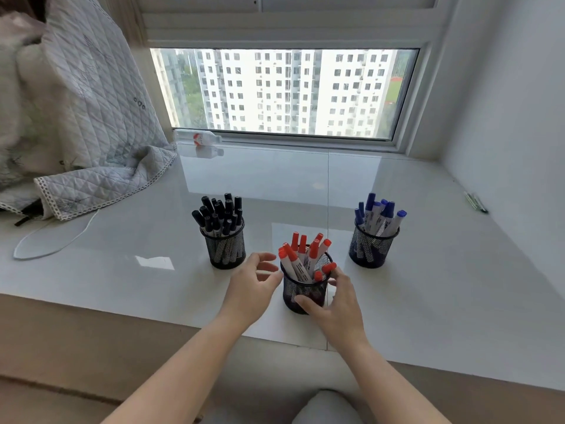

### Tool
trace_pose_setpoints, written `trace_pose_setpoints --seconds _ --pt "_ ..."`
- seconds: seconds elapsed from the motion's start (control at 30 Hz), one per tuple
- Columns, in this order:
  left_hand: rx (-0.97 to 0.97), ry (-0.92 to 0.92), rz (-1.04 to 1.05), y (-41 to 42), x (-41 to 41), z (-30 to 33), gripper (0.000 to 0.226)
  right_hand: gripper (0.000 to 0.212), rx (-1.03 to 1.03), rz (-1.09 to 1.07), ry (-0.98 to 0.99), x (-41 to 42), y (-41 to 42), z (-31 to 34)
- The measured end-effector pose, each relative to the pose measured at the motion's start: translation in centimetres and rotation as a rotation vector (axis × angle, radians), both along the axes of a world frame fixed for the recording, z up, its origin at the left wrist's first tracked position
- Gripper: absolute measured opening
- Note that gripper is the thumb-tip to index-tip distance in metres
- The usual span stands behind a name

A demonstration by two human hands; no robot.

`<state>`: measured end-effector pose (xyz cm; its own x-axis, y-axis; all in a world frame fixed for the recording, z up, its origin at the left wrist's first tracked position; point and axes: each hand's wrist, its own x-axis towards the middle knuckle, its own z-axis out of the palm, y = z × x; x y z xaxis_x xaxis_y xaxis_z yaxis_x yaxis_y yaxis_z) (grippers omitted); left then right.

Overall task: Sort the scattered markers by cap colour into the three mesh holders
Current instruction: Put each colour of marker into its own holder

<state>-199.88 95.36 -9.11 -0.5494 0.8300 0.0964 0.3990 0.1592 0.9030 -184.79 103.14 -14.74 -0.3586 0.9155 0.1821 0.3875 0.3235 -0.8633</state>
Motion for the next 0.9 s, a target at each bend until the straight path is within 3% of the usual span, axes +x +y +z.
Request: trace_pose_setpoints --seconds 0.17,0.4,0.47,0.7,0.8,0.9 --pt "0.036 0.054 0.023 0.4 0.7 0.5 0.023 0.071 0.117 0.014 0.093 1.6 0.3 2.1" --pt "0.016 0.169 0.061 1.6 0.5 1.6 0.017 0.007 0.173 0.022 0.156 1.6 3.6 6.3" --pt "-0.011 0.201 0.043 1.9 0.6 1.7 0.017 0.009 0.101 0.035 0.106 1.2 5.0 7.5" --pt "-0.033 0.231 0.007 2.1 0.7 1.2 0.015 0.022 -0.120 0.321 -0.426 -0.4 8.1 9.2" --pt "-0.011 0.209 -0.019 2.1 0.6 1.3 0.016 0.024 -0.099 0.330 -0.446 -0.5 8.1 9.3" --pt "0.047 0.213 0.009 2.2 0.0 1.9 0.033 0.018 -0.018 0.310 -0.382 0.0 8.3 9.6"
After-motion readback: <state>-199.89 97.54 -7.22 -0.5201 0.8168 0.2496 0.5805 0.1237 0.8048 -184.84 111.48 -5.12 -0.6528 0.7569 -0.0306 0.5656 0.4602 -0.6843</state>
